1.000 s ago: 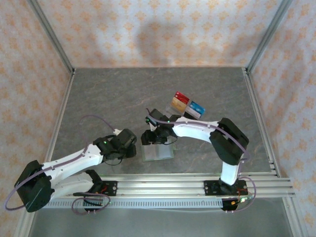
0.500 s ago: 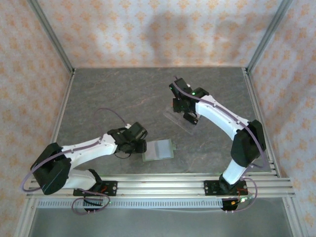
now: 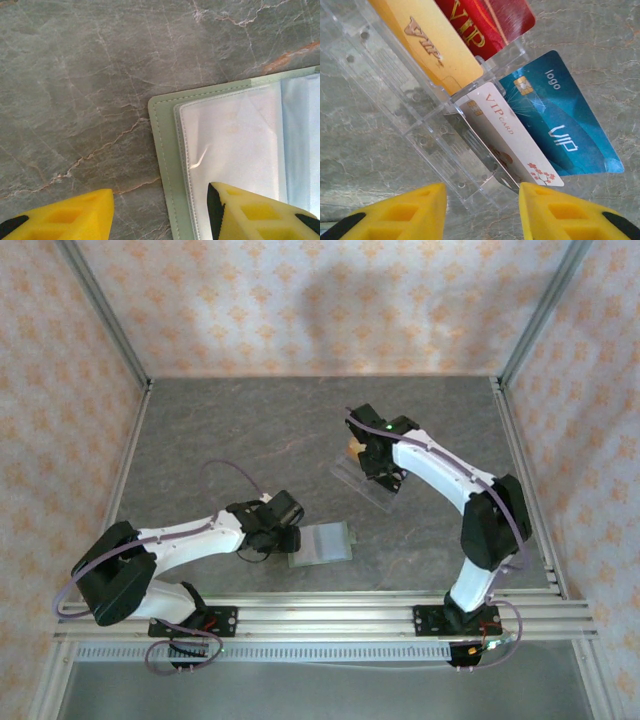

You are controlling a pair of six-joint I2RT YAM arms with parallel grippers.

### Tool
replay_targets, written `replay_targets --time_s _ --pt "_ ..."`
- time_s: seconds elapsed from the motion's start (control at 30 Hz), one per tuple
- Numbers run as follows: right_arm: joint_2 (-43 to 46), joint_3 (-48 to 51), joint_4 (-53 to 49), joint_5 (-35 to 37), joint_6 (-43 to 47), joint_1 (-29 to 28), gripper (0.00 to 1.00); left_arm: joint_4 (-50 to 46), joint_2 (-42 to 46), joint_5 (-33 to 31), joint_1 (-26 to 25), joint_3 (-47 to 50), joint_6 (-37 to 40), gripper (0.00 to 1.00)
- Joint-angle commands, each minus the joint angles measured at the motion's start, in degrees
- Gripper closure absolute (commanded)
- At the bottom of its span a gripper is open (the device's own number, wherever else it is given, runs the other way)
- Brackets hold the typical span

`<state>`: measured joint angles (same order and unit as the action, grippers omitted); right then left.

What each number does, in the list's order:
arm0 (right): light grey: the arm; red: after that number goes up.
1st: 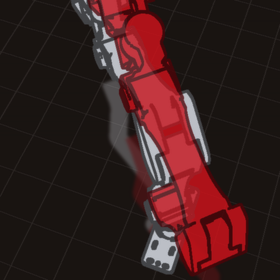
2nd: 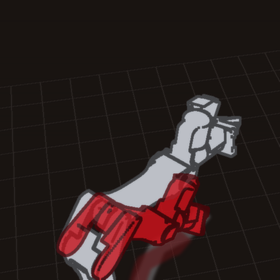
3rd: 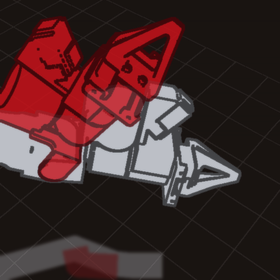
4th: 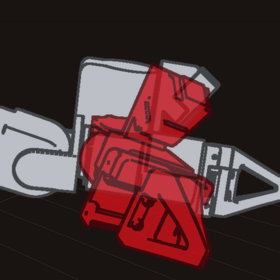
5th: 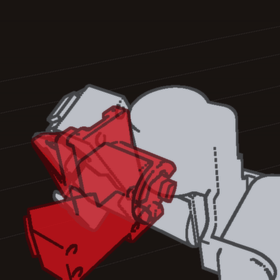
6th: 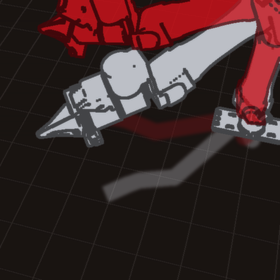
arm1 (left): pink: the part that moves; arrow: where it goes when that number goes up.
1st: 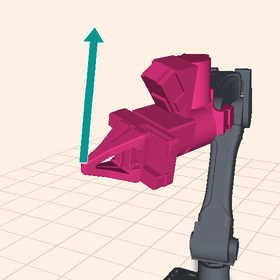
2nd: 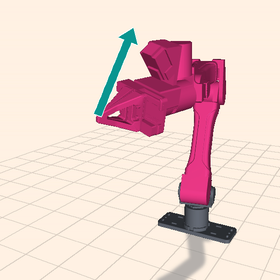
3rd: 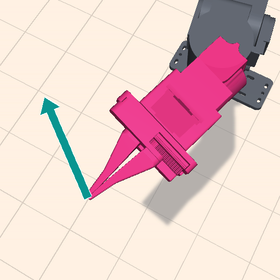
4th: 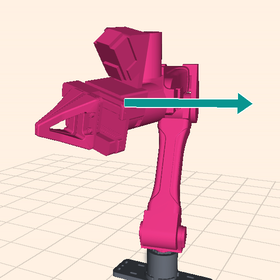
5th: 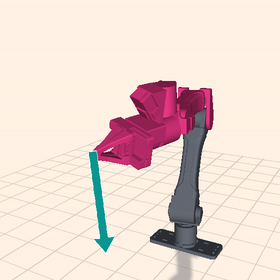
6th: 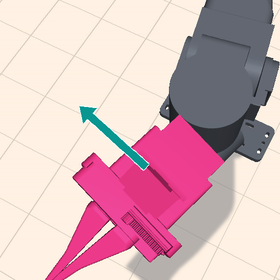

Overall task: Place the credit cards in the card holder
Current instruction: Pick up the credit card from the storage box.

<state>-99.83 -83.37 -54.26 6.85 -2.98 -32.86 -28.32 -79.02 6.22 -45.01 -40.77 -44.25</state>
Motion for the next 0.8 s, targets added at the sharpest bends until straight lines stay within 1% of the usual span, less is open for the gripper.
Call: replay_targets --time_s 0.0,0.2,0.37,0.77 --pt "-1.0 -1.0 -1.8 -1.5 3.1 0.8 0.59 0.7 -0.2 -0.4 -0.3 0.3 0.5 0.47" --pt "-3.0 -1.5 -1.8 -1.4 4.0 1.3 0.65 0.3 -0.2 -0.7 -0.3 0.2 0.5 0.47" --pt "-4.5 -1.2 -1.9 -1.4 4.2 1.4 0.66 0.4 -0.2 -0.8 -0.3 0.3 0.5 0.47" --pt "-6.1 -1.0 -1.2 1.6 4.4 1.7 0.68 0.2 -0.2 -1.2 -0.3 0.7 0.5 0.48"
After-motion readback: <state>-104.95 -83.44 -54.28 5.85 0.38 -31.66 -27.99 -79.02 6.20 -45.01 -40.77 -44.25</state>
